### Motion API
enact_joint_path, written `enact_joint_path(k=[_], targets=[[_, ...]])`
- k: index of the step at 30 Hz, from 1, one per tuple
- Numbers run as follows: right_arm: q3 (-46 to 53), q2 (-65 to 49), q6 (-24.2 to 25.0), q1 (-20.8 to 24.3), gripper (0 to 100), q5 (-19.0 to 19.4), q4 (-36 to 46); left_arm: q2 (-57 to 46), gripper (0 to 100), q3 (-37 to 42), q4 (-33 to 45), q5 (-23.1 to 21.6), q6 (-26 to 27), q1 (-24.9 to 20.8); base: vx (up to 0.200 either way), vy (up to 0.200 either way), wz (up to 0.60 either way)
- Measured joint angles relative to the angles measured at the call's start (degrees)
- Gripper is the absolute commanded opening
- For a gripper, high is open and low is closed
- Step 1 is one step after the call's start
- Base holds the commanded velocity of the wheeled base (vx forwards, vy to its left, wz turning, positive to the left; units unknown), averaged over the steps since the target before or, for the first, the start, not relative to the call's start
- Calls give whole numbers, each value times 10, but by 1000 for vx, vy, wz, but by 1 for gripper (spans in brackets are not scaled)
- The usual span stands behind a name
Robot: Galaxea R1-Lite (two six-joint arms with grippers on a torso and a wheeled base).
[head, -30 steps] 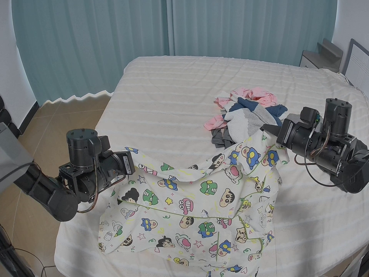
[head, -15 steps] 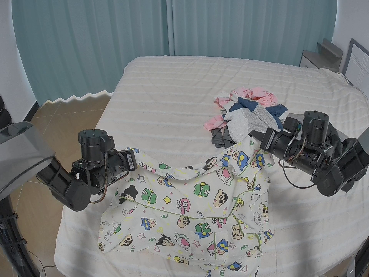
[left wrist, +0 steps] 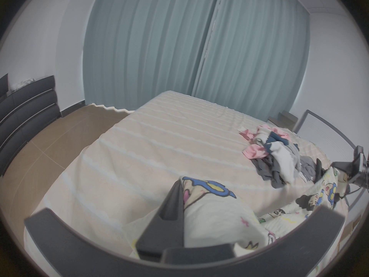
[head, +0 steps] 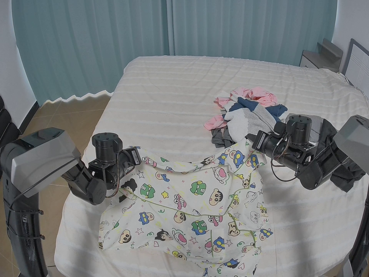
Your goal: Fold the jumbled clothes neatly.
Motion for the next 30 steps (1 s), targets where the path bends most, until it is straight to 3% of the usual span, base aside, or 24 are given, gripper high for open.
enact_joint_path(k=[4, 5, 15, 21, 24, 30], targets=[[-29, 30, 0, -2, 0, 0, 2, 32, 0, -32, -8, 8, -1, 8, 0, 0, 0], [-37, 37, 0, -3, 100, 0, 3, 38, 100, -38, -8, 8, -1, 9, 0, 0, 0], [-89, 88, -2, -9, 100, -3, 23, 102, 100, -101, -25, 24, -1, 17, 0, 0, 0], [-88, 87, 2, -22, 100, -86, -37, 94, 100, -98, -99, 67, 2, 35, 0, 0, 0], [-80, 79, 24, -33, 100, -104, -52, 77, 100, -78, -111, 73, 3, 57, 0, 0, 0], [-58, 66, 97, -37, 100, -95, -6, 56, 100, -54, -117, 74, 5, 103, 0, 0, 0]])
